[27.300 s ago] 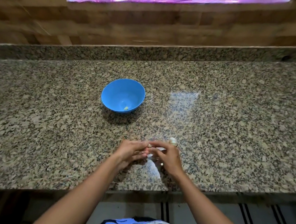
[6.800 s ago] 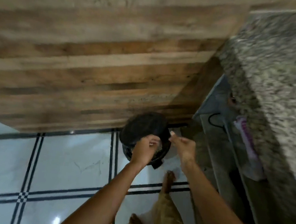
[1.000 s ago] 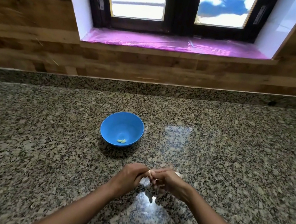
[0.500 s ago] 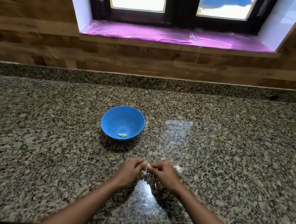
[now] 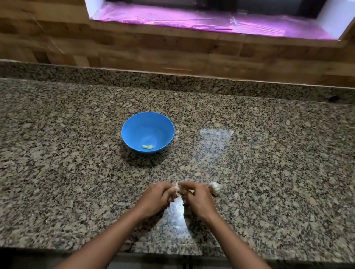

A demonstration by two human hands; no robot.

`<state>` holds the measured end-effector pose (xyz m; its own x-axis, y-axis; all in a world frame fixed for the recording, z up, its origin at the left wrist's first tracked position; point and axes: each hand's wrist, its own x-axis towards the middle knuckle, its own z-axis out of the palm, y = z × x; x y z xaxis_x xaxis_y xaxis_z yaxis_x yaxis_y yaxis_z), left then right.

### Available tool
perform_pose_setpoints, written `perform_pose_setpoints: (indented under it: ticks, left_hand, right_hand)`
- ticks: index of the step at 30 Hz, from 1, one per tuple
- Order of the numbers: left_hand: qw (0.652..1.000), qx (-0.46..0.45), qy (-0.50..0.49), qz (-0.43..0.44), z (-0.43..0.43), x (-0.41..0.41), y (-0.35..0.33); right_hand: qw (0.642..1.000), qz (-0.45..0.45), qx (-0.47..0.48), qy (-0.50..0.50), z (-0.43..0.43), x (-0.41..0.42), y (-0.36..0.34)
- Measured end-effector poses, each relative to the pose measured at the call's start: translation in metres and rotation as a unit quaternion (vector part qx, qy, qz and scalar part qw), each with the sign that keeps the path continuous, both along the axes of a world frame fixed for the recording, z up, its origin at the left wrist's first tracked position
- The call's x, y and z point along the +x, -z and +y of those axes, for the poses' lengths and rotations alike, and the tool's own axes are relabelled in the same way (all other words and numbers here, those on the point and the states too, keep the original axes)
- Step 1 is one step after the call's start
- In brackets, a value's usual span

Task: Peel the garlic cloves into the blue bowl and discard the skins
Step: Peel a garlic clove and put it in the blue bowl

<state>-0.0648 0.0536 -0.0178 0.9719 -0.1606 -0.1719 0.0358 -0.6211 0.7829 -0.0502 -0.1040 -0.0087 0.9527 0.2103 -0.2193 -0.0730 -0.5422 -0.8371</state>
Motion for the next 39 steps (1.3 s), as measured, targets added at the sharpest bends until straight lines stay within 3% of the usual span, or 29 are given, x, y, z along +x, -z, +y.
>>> perform_pose_setpoints:
  ticks: [3, 6, 10, 17, 23, 27, 34, 36, 39]
  left_hand:
    - [1.000, 0.016, 0.018, 0.004, 0.001, 0.002, -0.001]
    - [0.999, -0.032, 0.029, 0.033, 0.000, -0.001, -0.005]
    - [0.988, -0.133, -0.073, 0.030, 0.003, -0.004, -0.010]
    - [0.990, -0.114, -0.084, 0.008, 0.007, -0.004, -0.011]
    - [0.992, -0.077, -0.093, -0.030, 0.002, -0.003, -0.020]
    - [0.988, -0.115, -0.104, 0.003, 0.001, -0.005, -0.014]
    - [0.996, -0.066, -0.062, 0.003, -0.003, -0.009, -0.016]
    - [0.992, -0.095, -0.078, 0.008, -0.005, -0.008, -0.017]
    - [0.963, -0.231, -0.128, 0.058, -0.003, -0.006, -0.022]
  right_hand:
    - [0.997, -0.008, 0.032, -0.065, 0.002, -0.002, -0.006]
    - [0.998, -0.020, 0.006, -0.061, 0.000, -0.002, -0.007]
    - [0.999, -0.020, 0.003, -0.033, 0.000, -0.002, -0.008]
    - [0.999, 0.014, 0.040, -0.021, -0.002, -0.002, -0.007]
    - [1.000, 0.007, 0.015, -0.004, -0.001, 0.001, -0.009]
    - [0.999, 0.012, 0.022, 0.036, -0.007, 0.002, -0.006]
    - [0.998, 0.045, 0.030, -0.016, -0.006, -0.004, -0.004]
    - [0.996, 0.064, 0.056, -0.034, -0.005, -0.005, -0.006]
    - [0.977, 0.117, 0.175, -0.026, -0.009, -0.006, -0.012]
